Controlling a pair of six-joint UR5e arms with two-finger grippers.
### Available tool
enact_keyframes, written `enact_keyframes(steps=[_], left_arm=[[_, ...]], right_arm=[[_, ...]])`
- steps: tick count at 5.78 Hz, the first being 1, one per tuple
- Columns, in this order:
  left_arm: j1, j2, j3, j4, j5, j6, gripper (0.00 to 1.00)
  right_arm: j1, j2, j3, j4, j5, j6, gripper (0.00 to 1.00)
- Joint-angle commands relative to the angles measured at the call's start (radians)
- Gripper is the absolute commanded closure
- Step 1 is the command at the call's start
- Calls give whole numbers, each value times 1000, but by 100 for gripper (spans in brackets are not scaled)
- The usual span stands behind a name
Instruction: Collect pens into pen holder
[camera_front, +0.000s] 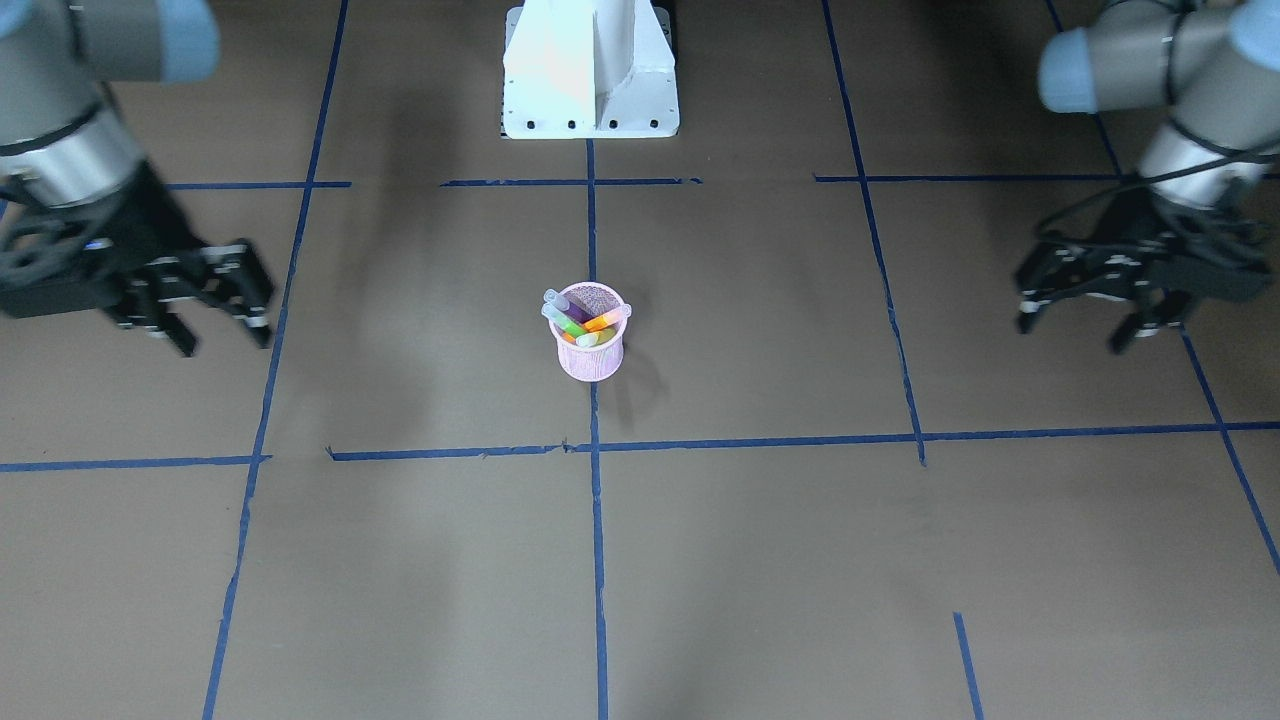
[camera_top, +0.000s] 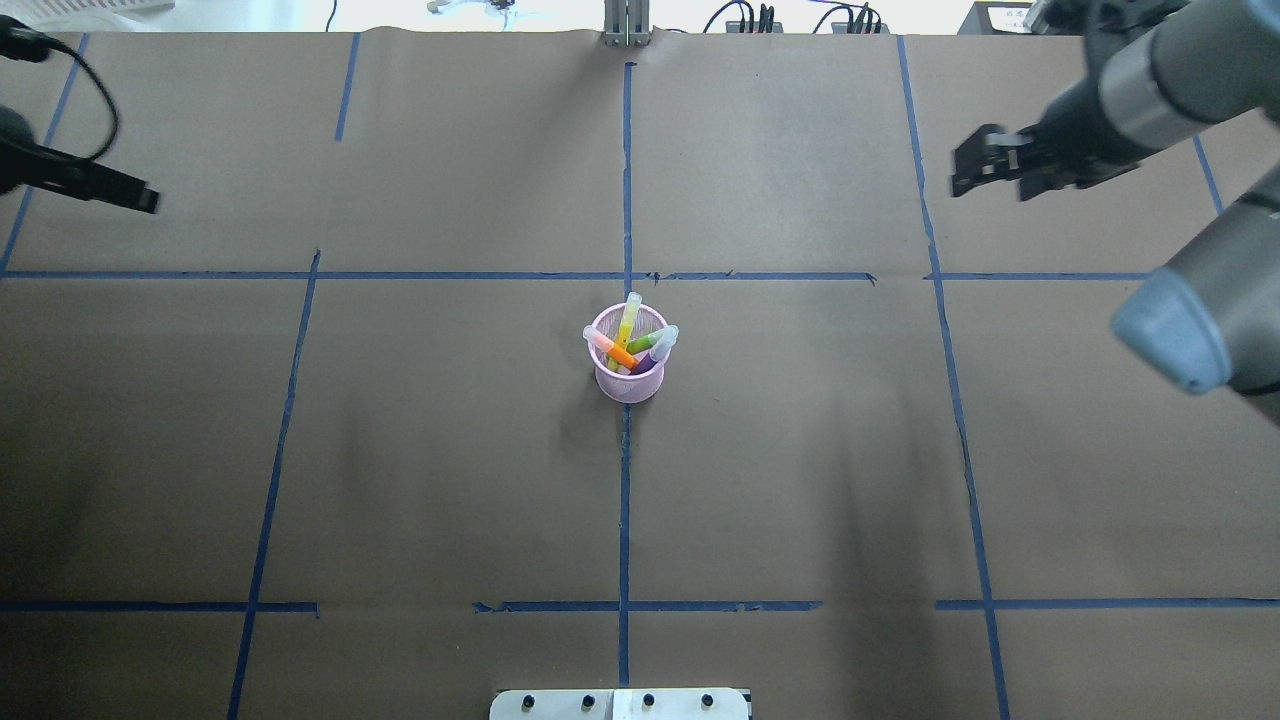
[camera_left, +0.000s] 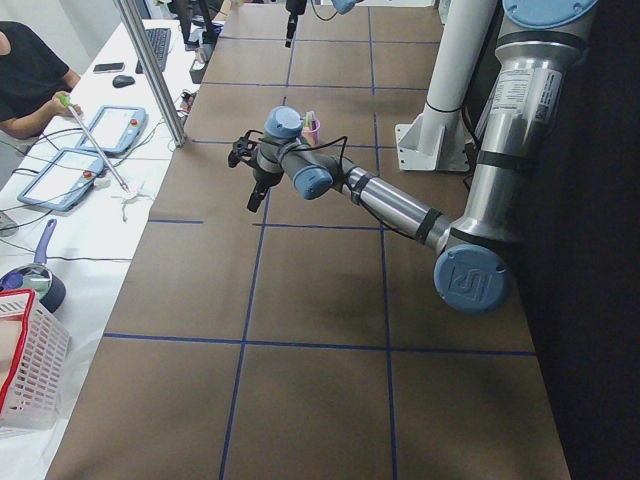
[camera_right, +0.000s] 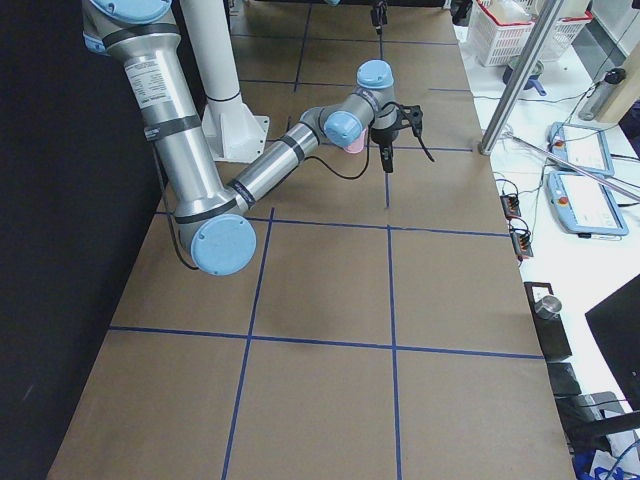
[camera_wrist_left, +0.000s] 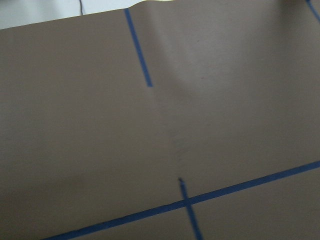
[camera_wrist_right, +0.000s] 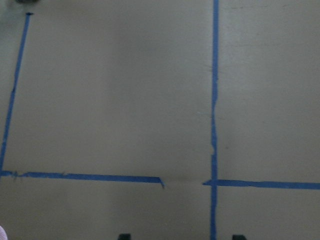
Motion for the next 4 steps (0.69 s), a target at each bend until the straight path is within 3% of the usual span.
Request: enact_keyframes(steps=[1,2,3,4], left_arm=[[-193,26,-1,261,-75,396,0],[-282,35,8,372,-128,559,0],[-362,91,21,443,-176,732,0],[-399,165,33,502,-190,749,0]], right_arm=[[178,-108,-32,-97,138,-313,26],[285,-162,-116,-100,246,-496,26],[361,-232,-184,-100,270,-697,26],[422,-247,-269,-120,267,-802,26]])
